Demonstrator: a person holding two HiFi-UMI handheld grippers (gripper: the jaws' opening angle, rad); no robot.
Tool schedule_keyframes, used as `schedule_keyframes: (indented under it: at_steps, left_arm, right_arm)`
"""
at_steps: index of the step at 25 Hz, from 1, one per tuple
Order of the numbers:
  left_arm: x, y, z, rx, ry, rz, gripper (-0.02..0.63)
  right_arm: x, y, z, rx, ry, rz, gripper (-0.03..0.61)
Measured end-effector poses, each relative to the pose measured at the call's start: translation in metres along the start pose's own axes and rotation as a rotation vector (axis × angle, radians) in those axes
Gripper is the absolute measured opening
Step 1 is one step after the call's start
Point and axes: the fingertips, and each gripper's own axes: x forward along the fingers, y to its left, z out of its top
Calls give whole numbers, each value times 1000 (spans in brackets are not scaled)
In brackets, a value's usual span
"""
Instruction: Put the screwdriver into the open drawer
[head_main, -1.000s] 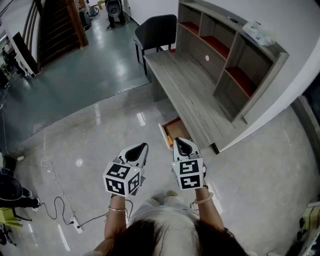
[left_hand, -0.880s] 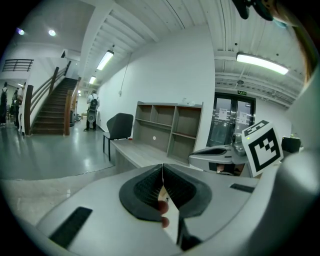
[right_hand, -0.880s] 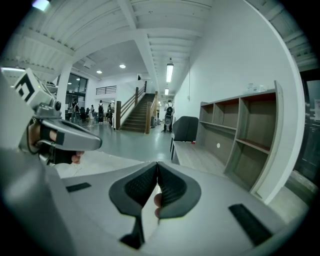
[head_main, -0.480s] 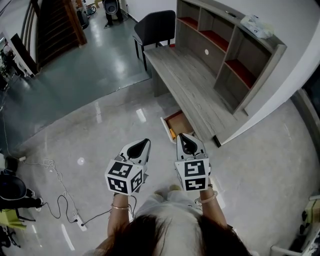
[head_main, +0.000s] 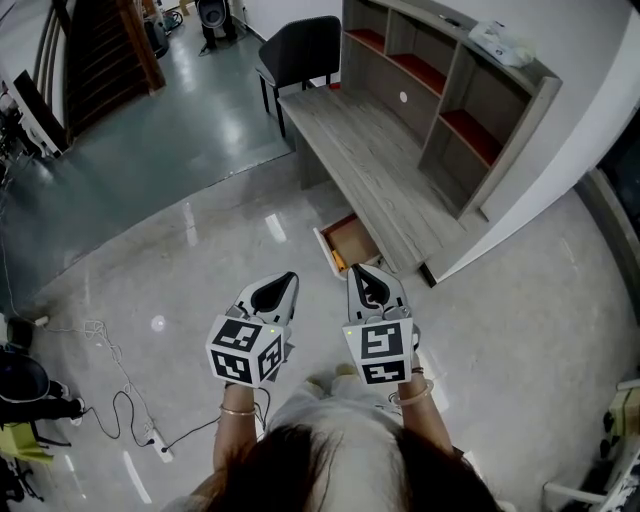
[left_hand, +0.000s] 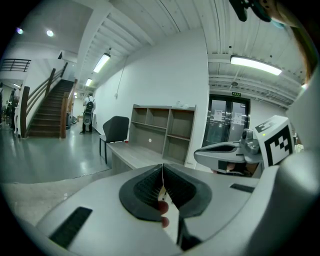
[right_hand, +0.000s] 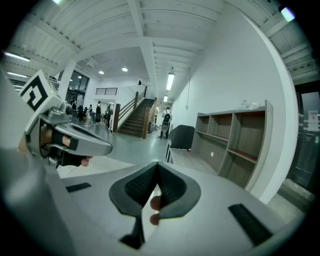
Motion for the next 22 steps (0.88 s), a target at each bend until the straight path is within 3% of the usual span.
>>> schedule_keyframes:
  at_steps: [22]
  left_arm:
    - [10, -18, -3, 11, 19, -1, 18]
  right_arm:
    - [-8, -14, -10, 30, 9, 7, 26]
